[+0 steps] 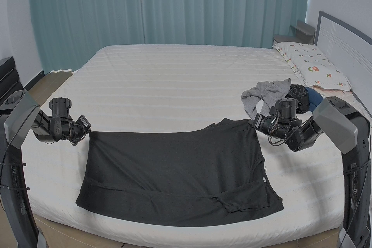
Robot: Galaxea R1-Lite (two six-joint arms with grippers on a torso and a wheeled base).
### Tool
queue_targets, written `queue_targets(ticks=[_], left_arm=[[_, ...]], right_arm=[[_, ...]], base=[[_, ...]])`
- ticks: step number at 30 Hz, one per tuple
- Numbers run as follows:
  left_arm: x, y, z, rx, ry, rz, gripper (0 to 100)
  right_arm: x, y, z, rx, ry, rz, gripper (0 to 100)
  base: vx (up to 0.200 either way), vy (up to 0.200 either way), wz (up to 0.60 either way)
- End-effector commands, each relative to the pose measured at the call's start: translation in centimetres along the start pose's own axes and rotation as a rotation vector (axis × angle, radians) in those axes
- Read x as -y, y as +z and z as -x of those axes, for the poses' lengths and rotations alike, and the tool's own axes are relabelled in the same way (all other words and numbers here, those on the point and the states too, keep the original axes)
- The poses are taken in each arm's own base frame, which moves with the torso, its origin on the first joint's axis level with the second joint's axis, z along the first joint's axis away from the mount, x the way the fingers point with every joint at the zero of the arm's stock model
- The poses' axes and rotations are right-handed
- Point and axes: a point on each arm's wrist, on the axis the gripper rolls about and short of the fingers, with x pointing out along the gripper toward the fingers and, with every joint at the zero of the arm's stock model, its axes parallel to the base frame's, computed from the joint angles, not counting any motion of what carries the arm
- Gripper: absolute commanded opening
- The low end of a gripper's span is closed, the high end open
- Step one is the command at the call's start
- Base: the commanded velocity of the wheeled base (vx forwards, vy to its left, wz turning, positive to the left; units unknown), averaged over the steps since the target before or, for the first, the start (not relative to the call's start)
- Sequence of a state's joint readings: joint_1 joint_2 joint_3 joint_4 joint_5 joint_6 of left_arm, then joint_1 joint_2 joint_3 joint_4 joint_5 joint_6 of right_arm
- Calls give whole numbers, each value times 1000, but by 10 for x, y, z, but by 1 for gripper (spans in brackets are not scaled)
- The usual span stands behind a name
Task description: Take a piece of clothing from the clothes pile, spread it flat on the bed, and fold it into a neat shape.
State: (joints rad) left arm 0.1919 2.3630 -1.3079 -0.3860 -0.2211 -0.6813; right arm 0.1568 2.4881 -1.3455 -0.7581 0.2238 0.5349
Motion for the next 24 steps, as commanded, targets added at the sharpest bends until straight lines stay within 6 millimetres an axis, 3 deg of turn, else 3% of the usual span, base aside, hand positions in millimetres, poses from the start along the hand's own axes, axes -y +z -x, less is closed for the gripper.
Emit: queue_targets(ticks=[1,11,24], left_arm=[[2,2,4,8,-5,-1,0],[3,3,6,15,-9,1,0],[2,0,4,5,-6,-3,0]], right_arm=[[-6,7,7,21,8,4,0],[0,-1,4,52,-2,-28,0],[2,9,10,83,-7,-30,0]], base=[[0,0,0],[0,0,0],[0,0,0]])
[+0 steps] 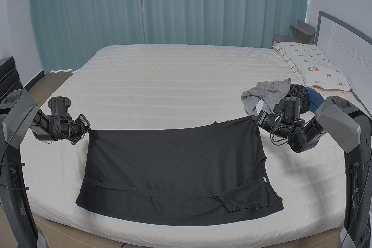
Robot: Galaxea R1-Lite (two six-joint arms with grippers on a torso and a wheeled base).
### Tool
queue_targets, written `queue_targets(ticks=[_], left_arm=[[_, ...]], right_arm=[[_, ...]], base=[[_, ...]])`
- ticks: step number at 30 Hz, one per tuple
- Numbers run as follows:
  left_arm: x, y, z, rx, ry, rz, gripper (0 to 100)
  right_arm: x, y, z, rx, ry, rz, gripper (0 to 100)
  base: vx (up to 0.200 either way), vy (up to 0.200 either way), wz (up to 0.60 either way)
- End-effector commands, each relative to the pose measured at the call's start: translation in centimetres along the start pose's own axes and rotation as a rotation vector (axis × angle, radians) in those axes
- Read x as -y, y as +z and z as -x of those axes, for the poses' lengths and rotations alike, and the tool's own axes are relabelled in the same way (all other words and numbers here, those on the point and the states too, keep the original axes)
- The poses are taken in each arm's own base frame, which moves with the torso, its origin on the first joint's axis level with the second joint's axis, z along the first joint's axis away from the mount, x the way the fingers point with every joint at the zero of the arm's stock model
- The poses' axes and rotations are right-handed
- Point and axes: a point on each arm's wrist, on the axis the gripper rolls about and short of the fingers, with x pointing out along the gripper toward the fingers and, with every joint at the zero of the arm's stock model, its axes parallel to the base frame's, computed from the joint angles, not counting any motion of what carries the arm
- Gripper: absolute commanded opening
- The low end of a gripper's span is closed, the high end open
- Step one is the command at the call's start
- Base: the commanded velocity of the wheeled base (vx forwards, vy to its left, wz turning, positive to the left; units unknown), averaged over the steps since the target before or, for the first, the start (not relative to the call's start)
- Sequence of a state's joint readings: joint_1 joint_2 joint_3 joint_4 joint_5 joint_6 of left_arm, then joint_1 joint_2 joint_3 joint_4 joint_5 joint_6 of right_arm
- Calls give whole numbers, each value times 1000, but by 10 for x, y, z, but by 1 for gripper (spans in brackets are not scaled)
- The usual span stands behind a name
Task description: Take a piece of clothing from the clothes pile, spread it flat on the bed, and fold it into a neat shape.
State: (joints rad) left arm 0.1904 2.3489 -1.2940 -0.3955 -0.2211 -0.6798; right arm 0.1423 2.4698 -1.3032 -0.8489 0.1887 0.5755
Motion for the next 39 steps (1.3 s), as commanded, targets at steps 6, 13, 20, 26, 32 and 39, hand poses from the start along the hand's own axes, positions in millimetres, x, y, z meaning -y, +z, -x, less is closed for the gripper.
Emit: queue_targets(ticks=[6,13,20,26,32,39], left_arm=[[0,-1,1,-5,4,3,0],[-3,-7,10,-22,16,1,0],[-4,-16,22,-45,27,-27,0],[-11,-29,32,-82,59,-50,0],[-12,-34,50,-93,66,-61,0],[-24,-55,64,-160,107,-115,0]], right_arm=[[2,-4,3,-15,-13,-2,0],[-1,-4,19,-45,-14,2,0],[-3,-9,42,-102,-6,-9,0],[0,-18,67,-158,-17,7,0],[2,-28,85,-184,-25,28,0],[11,-55,106,-240,-45,71,0]], base=[[0,0,0],[0,0,0],[0,0,0],[0,0,0],[0,0,0],[0,0,0]])
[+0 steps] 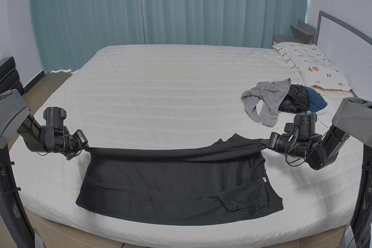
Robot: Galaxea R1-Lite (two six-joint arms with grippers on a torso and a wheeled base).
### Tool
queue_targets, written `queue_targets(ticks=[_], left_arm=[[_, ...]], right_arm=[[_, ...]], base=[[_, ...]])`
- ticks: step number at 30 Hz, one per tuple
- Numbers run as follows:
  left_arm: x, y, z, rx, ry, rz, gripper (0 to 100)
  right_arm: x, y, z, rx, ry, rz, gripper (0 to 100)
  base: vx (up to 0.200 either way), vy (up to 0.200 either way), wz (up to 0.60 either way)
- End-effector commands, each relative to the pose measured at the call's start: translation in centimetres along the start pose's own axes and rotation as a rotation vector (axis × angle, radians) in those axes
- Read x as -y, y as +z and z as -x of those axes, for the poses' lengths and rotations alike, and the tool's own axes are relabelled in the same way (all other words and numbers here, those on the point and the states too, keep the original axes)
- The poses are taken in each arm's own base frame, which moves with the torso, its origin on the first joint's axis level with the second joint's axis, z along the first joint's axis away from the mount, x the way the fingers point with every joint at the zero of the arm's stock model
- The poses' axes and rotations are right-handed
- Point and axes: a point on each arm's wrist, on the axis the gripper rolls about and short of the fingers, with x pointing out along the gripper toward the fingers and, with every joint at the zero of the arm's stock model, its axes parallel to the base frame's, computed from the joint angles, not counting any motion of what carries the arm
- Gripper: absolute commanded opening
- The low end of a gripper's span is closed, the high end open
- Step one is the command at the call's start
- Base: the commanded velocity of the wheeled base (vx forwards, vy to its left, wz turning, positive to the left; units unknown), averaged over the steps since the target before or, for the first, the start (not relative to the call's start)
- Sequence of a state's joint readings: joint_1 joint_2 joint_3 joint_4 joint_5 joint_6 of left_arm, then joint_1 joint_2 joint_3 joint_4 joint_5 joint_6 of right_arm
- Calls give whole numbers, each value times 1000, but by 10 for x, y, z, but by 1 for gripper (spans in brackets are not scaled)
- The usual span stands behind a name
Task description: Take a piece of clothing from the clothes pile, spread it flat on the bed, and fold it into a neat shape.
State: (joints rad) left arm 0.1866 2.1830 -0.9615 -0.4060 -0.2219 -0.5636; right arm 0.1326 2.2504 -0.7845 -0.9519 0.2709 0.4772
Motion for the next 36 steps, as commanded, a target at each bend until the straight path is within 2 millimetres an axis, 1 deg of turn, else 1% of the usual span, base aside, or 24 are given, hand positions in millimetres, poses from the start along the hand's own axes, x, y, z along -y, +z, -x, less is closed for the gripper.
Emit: queue_targets(ticks=[1,5,7,9,10,13,16,18,21,22,23,32,36], left_arm=[[-10,-19,9,-42,28,-55,0],[-9,-18,9,-21,16,-56,0],[-6,-13,9,6,0,-51,0],[1,-4,9,37,-21,-29,0],[1,-4,9,37,-21,-29,0],[17,21,8,111,-77,58,0],[24,36,-2,142,-108,122,0],[26,41,-9,151,-119,154,0],[26,44,-14,156,-127,185,0],[26,44,-14,156,-127,185,0],[26,45,-16,155,-128,199,0],[24,43,-20,149,-123,202,0],[23,41,-18,142,-118,197,0]], right_arm=[[5,-25,13,-38,-10,28,0],[5,-22,11,5,10,30,0],[3,-16,7,37,24,34,0],[2,-10,1,64,33,32,0],[2,-10,1,64,33,32,0],[-2,8,-16,124,60,21,0],[-3,19,-35,168,80,27,0],[-3,24,-48,201,73,32,0],[-2,28,-62,229,53,35,0],[-2,28,-62,229,53,35,0],[-2,30,-66,230,42,33,0],[-3,30,-67,220,38,30,0],[-3,28,-61,210,29,26,0]], base=[[0,0,0],[0,0,0],[0,0,0],[0,0,0],[0,0,0],[0,0,0],[0,0,0],[0,0,0],[0,0,0],[0,0,0],[0,0,0],[0,0,0],[0,0,0]])
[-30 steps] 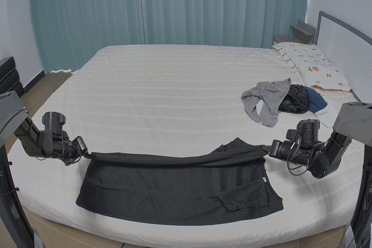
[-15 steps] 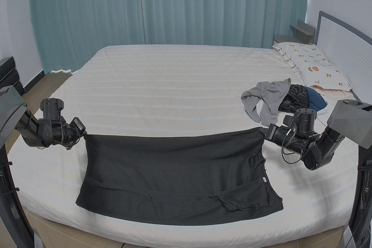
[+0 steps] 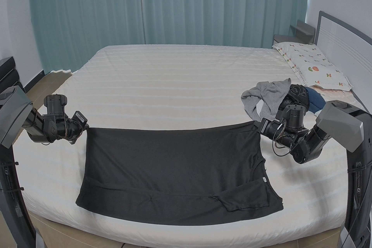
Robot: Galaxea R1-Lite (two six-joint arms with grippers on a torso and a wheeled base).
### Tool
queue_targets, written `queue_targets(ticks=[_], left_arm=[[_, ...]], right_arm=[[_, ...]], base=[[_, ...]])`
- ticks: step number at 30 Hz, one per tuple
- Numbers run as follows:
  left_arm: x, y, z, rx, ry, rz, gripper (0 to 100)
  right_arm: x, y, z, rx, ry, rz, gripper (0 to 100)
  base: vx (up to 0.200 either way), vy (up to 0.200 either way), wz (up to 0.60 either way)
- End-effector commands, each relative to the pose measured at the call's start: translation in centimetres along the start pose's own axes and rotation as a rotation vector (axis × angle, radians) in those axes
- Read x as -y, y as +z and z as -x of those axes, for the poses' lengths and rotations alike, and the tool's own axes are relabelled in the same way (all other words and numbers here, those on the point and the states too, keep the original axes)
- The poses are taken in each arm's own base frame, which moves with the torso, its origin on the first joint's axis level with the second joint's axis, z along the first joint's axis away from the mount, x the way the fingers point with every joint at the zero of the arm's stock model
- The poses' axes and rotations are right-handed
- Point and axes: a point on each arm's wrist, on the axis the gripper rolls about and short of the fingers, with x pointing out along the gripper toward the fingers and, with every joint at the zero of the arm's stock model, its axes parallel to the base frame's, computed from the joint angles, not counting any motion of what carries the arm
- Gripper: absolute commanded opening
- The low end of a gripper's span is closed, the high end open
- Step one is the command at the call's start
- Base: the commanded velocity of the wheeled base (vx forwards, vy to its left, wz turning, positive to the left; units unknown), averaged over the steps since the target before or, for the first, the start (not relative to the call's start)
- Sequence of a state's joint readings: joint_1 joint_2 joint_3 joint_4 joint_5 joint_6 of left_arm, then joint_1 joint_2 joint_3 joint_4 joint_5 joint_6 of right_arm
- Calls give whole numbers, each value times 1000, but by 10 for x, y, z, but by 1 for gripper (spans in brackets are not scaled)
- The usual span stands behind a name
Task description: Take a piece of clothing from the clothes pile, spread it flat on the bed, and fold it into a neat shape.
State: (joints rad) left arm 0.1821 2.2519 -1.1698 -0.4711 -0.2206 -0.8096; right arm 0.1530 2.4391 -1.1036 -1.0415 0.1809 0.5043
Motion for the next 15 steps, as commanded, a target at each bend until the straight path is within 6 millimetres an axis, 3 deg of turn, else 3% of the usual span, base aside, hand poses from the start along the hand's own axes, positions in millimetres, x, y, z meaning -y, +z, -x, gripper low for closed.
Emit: queue_targets(ticks=[1,3,15], left_arm=[[-4,-3,0,-12,13,0,0],[-4,-3,0,-12,13,0,0],[-13,-18,26,-53,53,-93,0]], right_arm=[[2,-1,5,-12,-9,-5,0],[2,-1,5,-12,-9,-5,0],[-7,-4,49,-65,9,-14,0]], base=[[0,0,0],[0,0,0],[0,0,0]])
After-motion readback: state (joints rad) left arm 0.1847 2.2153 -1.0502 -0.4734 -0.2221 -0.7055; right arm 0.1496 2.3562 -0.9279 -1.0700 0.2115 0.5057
